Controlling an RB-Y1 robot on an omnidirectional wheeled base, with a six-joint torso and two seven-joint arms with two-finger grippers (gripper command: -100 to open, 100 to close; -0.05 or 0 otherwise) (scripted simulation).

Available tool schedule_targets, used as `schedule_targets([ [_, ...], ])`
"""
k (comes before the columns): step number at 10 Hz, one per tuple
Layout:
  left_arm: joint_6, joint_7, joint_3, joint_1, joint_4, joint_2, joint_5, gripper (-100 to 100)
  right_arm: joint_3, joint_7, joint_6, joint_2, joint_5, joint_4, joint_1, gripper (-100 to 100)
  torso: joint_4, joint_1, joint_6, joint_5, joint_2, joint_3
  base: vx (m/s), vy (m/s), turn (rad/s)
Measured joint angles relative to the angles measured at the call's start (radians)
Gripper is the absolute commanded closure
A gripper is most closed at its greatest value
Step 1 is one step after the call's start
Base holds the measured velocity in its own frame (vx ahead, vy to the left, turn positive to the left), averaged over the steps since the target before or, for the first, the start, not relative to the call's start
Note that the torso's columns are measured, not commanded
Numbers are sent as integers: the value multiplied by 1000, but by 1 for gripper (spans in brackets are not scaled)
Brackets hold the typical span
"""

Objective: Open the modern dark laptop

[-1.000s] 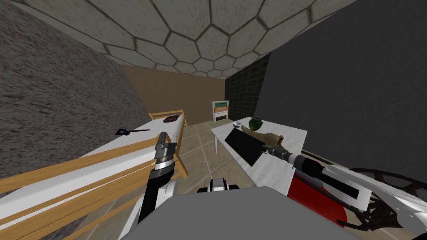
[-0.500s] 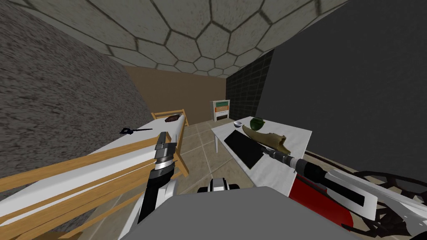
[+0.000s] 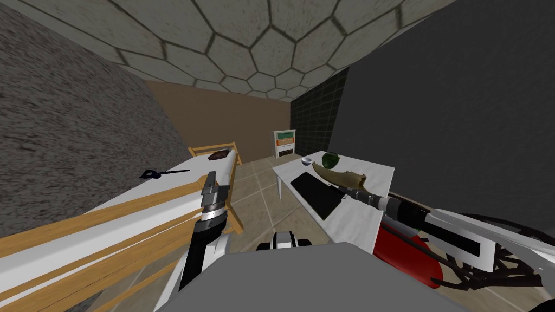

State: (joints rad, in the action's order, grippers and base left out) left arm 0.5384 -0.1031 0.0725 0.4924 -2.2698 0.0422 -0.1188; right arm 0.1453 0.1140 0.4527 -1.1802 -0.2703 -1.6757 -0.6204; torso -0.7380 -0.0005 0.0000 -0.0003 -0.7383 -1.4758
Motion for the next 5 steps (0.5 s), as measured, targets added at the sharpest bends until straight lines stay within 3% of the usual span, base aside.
schedule_targets([
  [1,0,0,0,0,0,0,0,0,2,11,-4,-16,3,-9,1,-100,0,0,0,0,0,0,6,5,-9],
  [2,0,0,0,0,0,0,0,0,2,13,-5,-18,4,-11,1,0,0,0,0,0,0,0,0,0,0],
  [5,0,0,0,0,0,0,0,0,2,13,-5,-18,4,-10,1,0,0,1,0,0,0,0,0,0,0],
])
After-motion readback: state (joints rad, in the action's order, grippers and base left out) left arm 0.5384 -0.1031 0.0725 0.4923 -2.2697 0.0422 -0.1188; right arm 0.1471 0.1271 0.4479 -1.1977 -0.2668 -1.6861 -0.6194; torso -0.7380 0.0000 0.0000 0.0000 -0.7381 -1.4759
